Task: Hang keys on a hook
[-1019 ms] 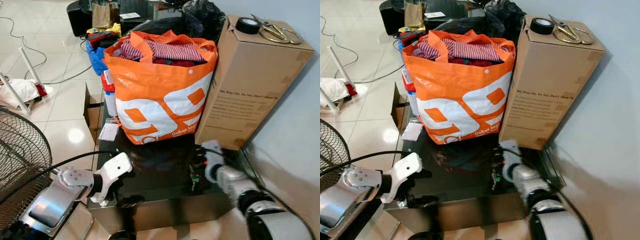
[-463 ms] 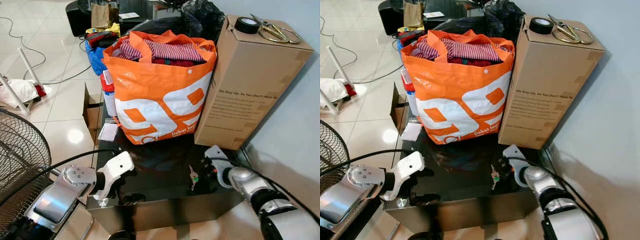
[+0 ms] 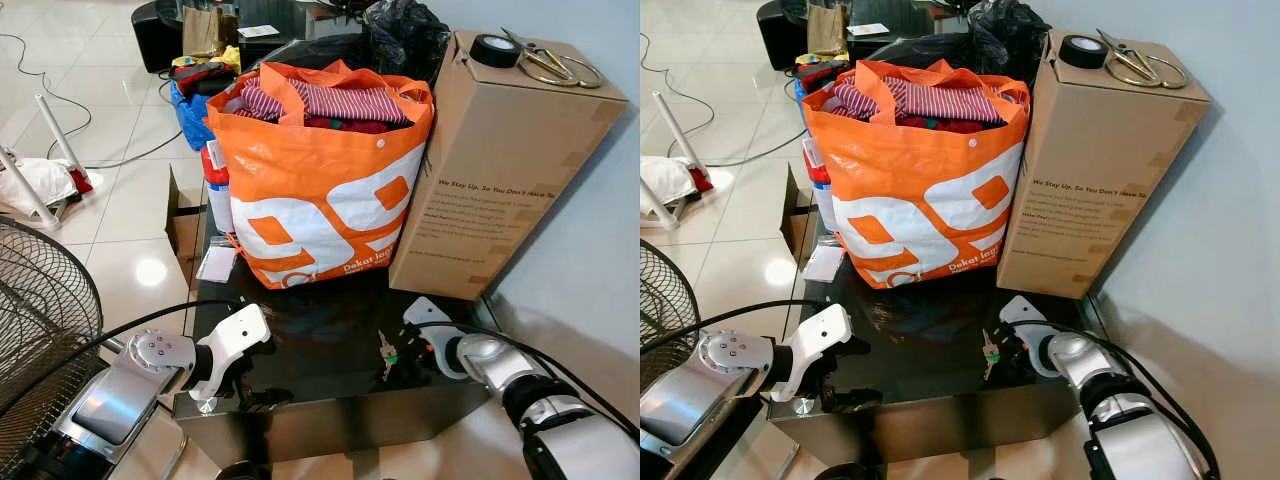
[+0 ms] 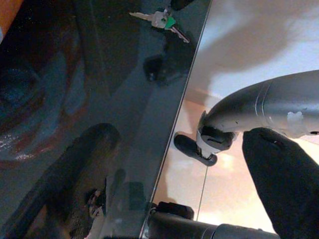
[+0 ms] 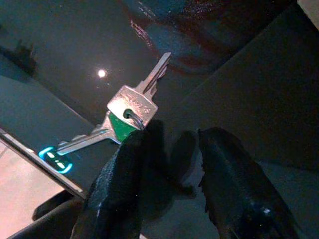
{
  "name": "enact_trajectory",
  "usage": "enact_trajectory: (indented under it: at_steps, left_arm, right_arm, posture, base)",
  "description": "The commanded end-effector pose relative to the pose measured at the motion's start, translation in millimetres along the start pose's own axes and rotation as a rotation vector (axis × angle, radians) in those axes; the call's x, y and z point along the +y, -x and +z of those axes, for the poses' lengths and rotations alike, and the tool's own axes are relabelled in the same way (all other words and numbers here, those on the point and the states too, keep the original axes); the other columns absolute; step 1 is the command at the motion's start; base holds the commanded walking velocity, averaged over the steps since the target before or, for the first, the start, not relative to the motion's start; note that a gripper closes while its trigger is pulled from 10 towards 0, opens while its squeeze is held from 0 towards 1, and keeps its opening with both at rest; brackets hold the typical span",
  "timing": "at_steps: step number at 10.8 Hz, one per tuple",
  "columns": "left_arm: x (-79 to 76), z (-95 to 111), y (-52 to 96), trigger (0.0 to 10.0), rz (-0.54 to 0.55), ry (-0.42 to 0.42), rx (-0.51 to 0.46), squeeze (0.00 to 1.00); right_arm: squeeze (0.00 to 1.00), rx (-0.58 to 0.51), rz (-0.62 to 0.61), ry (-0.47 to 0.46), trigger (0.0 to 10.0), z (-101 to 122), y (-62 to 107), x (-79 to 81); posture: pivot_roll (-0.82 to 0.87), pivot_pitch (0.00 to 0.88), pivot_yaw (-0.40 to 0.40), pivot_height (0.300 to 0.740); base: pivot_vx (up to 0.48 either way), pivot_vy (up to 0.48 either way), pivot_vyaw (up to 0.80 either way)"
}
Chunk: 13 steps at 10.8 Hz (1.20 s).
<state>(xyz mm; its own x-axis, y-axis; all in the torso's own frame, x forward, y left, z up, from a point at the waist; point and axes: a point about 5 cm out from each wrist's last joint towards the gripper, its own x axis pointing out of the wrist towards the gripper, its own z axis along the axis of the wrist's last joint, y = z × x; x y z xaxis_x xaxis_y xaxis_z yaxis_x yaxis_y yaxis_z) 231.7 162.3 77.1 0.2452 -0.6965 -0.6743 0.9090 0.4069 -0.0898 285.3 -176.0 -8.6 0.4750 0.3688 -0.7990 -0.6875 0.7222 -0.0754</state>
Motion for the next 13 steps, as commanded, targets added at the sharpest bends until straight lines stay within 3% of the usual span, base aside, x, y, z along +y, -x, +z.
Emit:
enact_trajectory:
  at_steps: [1, 3, 4, 6, 9, 11, 12, 13]
  left_arm:
    - [-0.1, 4, 0.3, 10.0, 0.002, -0.025, -0.003, 0.00]
    - [0.1, 4, 1.1, 10.0, 0.000, -0.026, 0.001, 0.00]
    - [0.0, 5, 0.7, 10.0, -0.001, -0.028, 0.000, 0.00]
    - [-0.3, 5, 0.6, 10.0, -0.001, -0.027, -0.001, 0.00]
    - [-0.7, 5, 1.0, 10.0, -0.001, -0.026, -0.001, 0.00]
    - [-0.4, 6, 1.3, 10.0, -0.001, -0.028, -0.001, 0.00]
    - [-0.4, 6, 1.4, 10.0, -0.001, -0.028, -0.001, 0.00]
    - [-0.3, 6, 1.4, 10.0, 0.000, -0.029, 0.000, 0.00]
  right_arm:
    - [0.00, 0.003, -0.015, 0.037, 10.0, 4, -1.0, -0.1]
    - [0.00, 0.028, -0.034, 0.089, 10.0, 2, -3.4, 3.0]
    - [0.00, 0.027, -0.041, 0.090, 8.7, 3, -4.4, 4.0]
    - [0.00, 0.005, -0.024, 0.088, 7.7, 7, -6.3, 7.6]
    - [0.00, 0.004, 0.039, 0.151, 8.4, 6, -7.3, 13.5]
    - [0.00, 0.009, 0.043, 0.154, 6.0, 4, -7.4, 14.2]
    - [0.00, 0.014, 0.044, 0.156, 4.3, 3, -7.6, 14.9]
    - [0.00, 0.019, 0.044, 0.157, 1.8, 2, -7.7, 15.2]
  posture:
    - [-0.03, 0.000, -0.047, 0.740]
    - [-0.03, 0.000, -0.045, 0.740]
    - [-0.02, 0.000, -0.047, 0.740]
    - [-0.02, 0.000, -0.050, 0.740]
    - [-0.02, 0.000, -0.053, 0.740]
    - [-0.02, 0.000, -0.052, 0.740]
    - [-0.02, 0.000, -0.051, 0.740]
    - [-0.02, 0.000, -0.050, 0.740]
  base:
    - [0.000, 0.000, 0.00]
    - [0.000, 0.000, 0.00]
    - [0.000, 0.000, 0.00]
    - [0.000, 0.000, 0.00]
    - [0.000, 0.000, 0.00]
    - [0.000, 0.000, 0.00]
    - [0.000, 0.000, 0.00]
    - [0.000, 0.000, 0.00]
